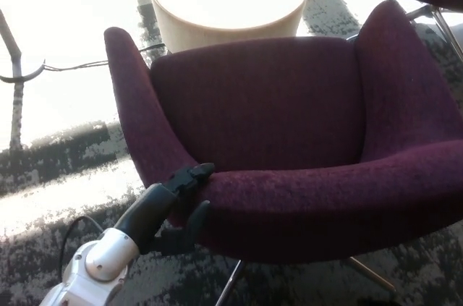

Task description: The robot stands in front of a sofa and uses its left hand to push the left side of the sofa

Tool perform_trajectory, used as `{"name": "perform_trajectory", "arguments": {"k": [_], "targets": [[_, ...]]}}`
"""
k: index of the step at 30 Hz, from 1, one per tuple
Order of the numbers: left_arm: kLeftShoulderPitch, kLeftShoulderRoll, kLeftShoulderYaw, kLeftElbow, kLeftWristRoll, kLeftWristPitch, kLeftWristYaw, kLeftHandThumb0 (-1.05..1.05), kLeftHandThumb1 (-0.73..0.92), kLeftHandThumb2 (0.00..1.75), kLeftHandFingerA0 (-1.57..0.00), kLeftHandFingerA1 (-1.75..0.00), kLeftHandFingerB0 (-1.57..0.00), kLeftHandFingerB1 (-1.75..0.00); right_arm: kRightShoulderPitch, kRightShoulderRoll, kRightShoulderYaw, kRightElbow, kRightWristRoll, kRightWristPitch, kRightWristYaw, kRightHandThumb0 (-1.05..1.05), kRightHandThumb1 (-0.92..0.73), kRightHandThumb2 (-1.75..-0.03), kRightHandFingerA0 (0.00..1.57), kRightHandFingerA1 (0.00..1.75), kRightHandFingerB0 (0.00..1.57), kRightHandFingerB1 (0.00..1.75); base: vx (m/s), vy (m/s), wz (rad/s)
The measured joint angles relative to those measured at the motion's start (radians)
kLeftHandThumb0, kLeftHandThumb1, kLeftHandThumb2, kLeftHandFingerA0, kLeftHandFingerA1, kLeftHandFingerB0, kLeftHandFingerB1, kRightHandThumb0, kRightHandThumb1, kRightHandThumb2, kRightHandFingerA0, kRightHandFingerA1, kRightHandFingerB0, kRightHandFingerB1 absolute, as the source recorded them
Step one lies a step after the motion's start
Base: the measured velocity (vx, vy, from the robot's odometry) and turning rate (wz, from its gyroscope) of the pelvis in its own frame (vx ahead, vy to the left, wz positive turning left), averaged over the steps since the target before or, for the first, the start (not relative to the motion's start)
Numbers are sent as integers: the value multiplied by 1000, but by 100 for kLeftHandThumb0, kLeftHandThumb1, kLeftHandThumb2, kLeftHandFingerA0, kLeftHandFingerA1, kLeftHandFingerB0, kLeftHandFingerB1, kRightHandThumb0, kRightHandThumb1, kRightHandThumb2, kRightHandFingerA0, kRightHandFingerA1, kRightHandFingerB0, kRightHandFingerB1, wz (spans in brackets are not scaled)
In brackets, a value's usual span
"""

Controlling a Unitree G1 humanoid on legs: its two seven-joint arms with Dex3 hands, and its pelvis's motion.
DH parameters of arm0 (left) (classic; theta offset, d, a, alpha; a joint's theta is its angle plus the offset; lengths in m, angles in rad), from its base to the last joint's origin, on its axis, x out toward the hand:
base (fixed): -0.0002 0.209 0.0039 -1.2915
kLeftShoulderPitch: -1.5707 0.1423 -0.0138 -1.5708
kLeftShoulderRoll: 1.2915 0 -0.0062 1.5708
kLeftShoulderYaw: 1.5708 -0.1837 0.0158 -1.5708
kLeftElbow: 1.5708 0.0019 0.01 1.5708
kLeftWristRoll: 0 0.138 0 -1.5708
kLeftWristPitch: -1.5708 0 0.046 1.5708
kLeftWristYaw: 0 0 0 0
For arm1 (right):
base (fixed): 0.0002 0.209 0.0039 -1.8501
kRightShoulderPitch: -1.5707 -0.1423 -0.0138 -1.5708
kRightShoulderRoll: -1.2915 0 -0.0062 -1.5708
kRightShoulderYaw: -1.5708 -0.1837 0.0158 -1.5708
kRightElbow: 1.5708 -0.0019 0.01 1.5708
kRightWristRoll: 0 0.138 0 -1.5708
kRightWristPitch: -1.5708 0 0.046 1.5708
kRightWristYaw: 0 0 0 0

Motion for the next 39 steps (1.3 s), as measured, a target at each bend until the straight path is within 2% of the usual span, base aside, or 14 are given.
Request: {"name": "perform_trajectory", "arguments": {"k": [7,8,13,14,15,26,27,28,29,32,33,34,35,39], "targets": [[-7,-52,-52,-14,0,17,-21,-91,80,118,-9,-29,-11,-26,-4,-4,11,-1,-9,0,-7,-65,-83,-65,55,42,50,39,-11,9,13],[-7,-58,-58,-16,0,18,-27,-95,80,92,-10,-30,-9,-25,-4,-4,12,-1,-10,0,-8,-64,-83,-65,55,42,50,39,0,0,0],[-7,-91,-96,-25,1,20,-50,-84,92,76,-11,-28,-10,-26,-6,-8,13,0,-18,0,-9,-65,-83,-65,57,42,51,39,0,0,0],[-7,-97,-103,-27,1,20,-56,-84,92,76,-11,-28,-10,-26,-6,-9,13,-1,-19,0,-9,-65,-83,-65,57,42,51,39,0,0,0],[-7,-102,-110,-28,1,20,-60,-87,82,117,0,-26,-13,-28,-6,-9,14,0,-20,0,-10,-66,-84,-66,56,41,50,39,0,0,0],[-23,-128,-191,-76,19,48,-114,-88,80,117,-5,-30,-13,-30,-5,-11,21,-1,-23,0,-13,-68,-86,-66,58,44,49,39,0,0,0],[-25,-132,-193,-76,21,51,-116,-83,92,77,-10,-30,-9,-26,-5,-12,24,-1,-25,0,-16,-66,-86,-66,57,43,48,38,0,0,0],[-27,-136,-197,-76,24,53,-118,-83,92,77,-10,-30,-9,-26,-5,-14,30,-1,-29,-1,-22,-66,-86,-66,57,43,48,38,0,0,0],[-29,-136,-200,-76,27,53,-118,-80,79,117,-5,-44,-2,-34,-5,-14,31,-1,-30,-1,-24,-64,-88,-67,56,43,47,38,0,0,0],[-35,-140,-215,-74,44,53,-115,-80,79,117,-5,-44,-2,-34,-5,-21,54,-1,-46,-1,-46,-64,-88,-67,56,43,47,38,0,0,0],[-36,-141,-217,-74,47,53,-115,-83,92,74,-11,-28,-10,-25,-5,-22,59,-1,-51,-2,-51,-62,-92,-68,46,39,39,35,0,0,0],[-37,-143,-219,-74,50,53,-115,-83,92,74,-11,-28,-10,-25,-5,-22,64,-1,-56,-2,-57,-62,-92,-68,46,39,39,35,0,0,0],[-38,-145,-222,-74,53,54,-114,-84,78,115,-7,-36,-9,-32,-4,-26,76,-1,-64,-6,-64,-63,-92,-68,44,37,39,34,0,0,0],[-44,-154,-225,-65,69,55,-113,-89,83,121,-4,-31,-13,-25,-4,-31,91,-1,-75,-12,-77,-54,-91,-68,52,41,48,37,0,0,0]]}}
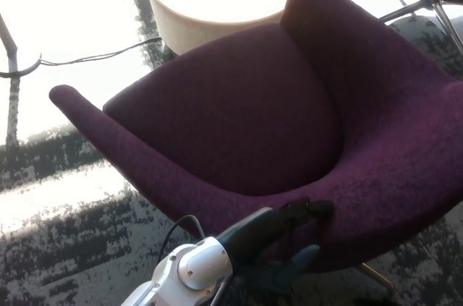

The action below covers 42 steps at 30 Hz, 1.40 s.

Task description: The robot stands in front of a sofa and uses its left hand to push the left side of the sofa

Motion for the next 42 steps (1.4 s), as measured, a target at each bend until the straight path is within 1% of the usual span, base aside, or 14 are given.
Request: {"name": "perform_trajectory", "arguments": {"k": [5,6,10,21,22,23,27,28,29,31,33,34,39,42], "targets": [[-23,-3,-29,6,39,10,12,-78,78,118,-2,-40,-6,-32,0,-3,24,-7,-19,3,-28,-46,-76,-113,48,61,35,53,0,0,0],[-24,-7,-35,7,48,10,17,-84,92,77,-11,-30,-9,-25,0,-14,53,-11,-37,2,-46,-50,-90,-67,64,48,59,43,0,0,0],[-26,-15,-45,8,66,13,30,-78,77,118,-2,-40,-5,-31,-1,-27,84,-14,-66,-3,-83,-46,-92,-70,59,43,56,41,0,0,0],[-28,-31,-45,13,89,13,34,-89,84,120,-2,-35,-14,-27,-9,-23,42,-5,-59,-11,-84,-56,-89,-67,57,42,52,39,0,0,0],[-28,-31,-45,13,91,14,34,-87,82,119,-2,-35,-13,-27,-9,-21,33,-5,-55,-11,-77,-49,-71,-110,52,62,37,53,0,0,0],[-29,-31,-45,13,92,13,34,-88,82,120,0,-35,-16,-28,-9,-20,29,-4,-53,-11,-74,-54,-89,-67,55,40,50,38,0,0,0],[-29,-31,-35,15,90,13,30,-79,75,116,-1,-38,-6,-34,-9,-17,23,-4,-52,-5,-69,-53,-86,-67,50,40,47,36,0,0,0],[-28,-31,-31,14,89,13,29,-77,76,115,-2,-40,-6,-36,-9,-16,20,-4,-51,-4,-66,-56,-74,-109,44,57,34,50,0,0,0],[-25,-31,-25,12,88,13,27,-82,92,76,-11,-29,-12,-26,-9,-14,17,-3,-50,-3,-63,-57,-89,-67,50,39,48,37,0,0,0],[-23,-30,-20,9,88,13,25,-77,76,115,-3,-40,-6,-35,-8,-14,18,-3,-50,-4,-62,-57,-91,-67,51,38,47,36,0,0,0],[-17,-30,-12,2,86,13,19,-83,92,77,-12,-30,-11,-26,-7,-16,31,-2,-59,-6,-65,-53,-74,-112,45,58,33,51,0,0,0],[-15,-29,-9,0,86,13,17,-84,92,78,-12,-30,-11,-26,-7,-17,37,-2,-61,-7,-67,-58,-89,-67,54,41,49,38,0,0,0],[-13,-22,15,-6,79,13,-3,-87,84,120,-5,-29,-12,-27,-7,-16,30,0,-60,-11,-64,-64,-85,-66,60,44,52,40,0,0,0],[-13,-11,40,-19,72,13,-20,-85,92,77,-7,-27,-10,-25,-8,-16,12,3,-52,-10,-51,-62,-84,-66,61,44,54,41,0,0,0]]}}
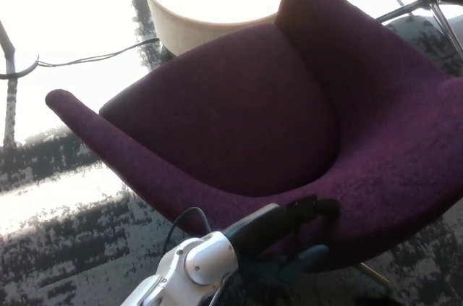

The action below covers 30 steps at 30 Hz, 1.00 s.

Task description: The robot stands in front of a sofa and uses its left hand to push the left side of the sofa

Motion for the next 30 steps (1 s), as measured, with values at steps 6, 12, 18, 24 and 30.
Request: {"name": "perform_trajectory", "arguments": {"k": [6,12,18,24,30], "targets": [[11,20,70,1,-26,-2,-24,-90,82,117,-7,-30,-12,-24,0,4,-19,2,16,2,29,-63,-83,-65,61,44,55,41,0,0,0],[9,67,152,4,-61,-1,-57,-92,82,120,-3,-22,-8,-19,0,6,-20,2,22,3,41,-63,-83,-65,62,45,55,41,0,0,0],[0,111,174,5,-61,-1,-58,-93,84,121,-3,-20,-4,-17,0,6,-16,2,22,4,46,-61,-84,-65,61,45,55,42,0,0,0],[-6,127,196,10,-64,-1,-62,-91,82,119,-6,-26,-7,-22,0,6,-4,2,20,7,45,-62,-84,-65,60,44,54,41,0,0,0],[-6,139,211,20,-63,-1,-55,-87,80,117,-5,-36,-12,-36,2,6,-2,2,21,8,46,-63,-84,-65,64,46,56,42,0,0,0]]}}
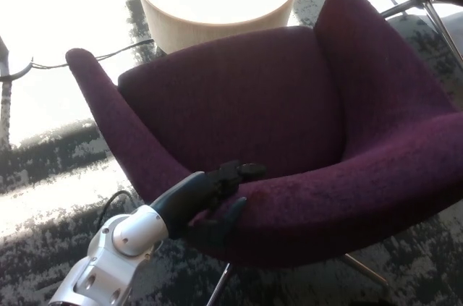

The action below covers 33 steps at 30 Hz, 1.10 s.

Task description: The robot stands in front of a sofa and uses its left hand to push the left side of the sofa

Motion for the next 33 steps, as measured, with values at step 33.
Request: {"name": "perform_trajectory", "arguments": {"k": [33], "targets": [[13,177,170,243,-36,-135,33,-79,78,118,-5,-45,-1,-29,-3,-1,18,1,-5,13,2,-62,-84,-65,64,45,56,42,0,0,0]]}}
